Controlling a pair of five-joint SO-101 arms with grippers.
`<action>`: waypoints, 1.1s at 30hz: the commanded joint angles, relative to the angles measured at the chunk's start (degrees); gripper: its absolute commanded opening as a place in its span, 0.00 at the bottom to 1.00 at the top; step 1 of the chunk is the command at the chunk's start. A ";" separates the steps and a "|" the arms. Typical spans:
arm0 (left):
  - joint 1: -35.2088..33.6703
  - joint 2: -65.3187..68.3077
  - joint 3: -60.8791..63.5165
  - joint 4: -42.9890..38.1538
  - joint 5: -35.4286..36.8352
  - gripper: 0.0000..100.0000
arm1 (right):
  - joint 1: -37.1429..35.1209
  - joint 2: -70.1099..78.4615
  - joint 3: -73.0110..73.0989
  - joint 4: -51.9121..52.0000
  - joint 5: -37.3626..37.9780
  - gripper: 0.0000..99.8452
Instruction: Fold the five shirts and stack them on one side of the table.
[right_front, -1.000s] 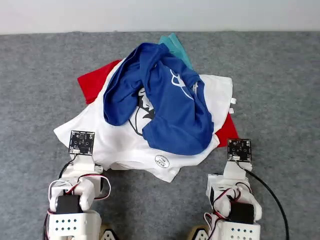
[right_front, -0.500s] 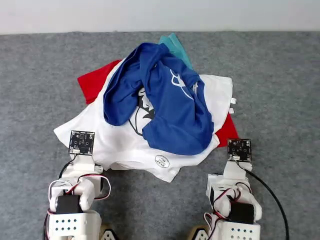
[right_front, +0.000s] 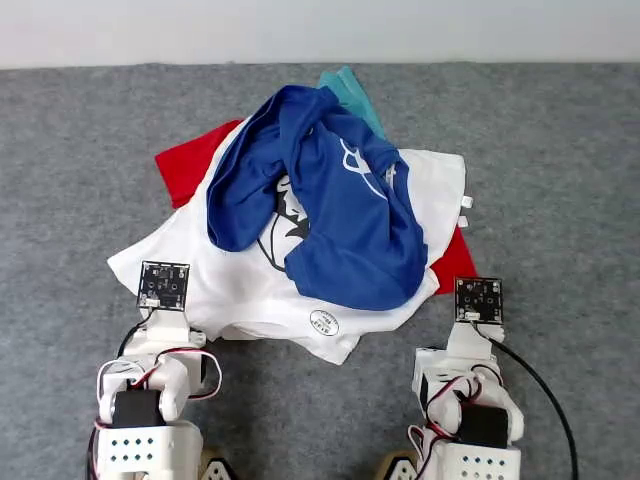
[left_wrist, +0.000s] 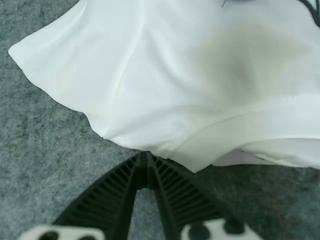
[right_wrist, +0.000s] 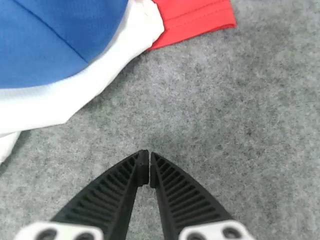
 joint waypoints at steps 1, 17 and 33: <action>-0.18 -0.53 -0.75 0.44 0.44 0.02 | -0.22 -0.48 0.88 0.13 -0.26 0.01; -5.98 0.18 -18.51 5.54 -24.88 0.02 | -0.22 -0.48 0.88 0.13 -0.26 0.01; 17.85 62.86 -82.86 32.44 -17.23 0.09 | -0.22 -0.48 0.88 0.13 -0.26 0.01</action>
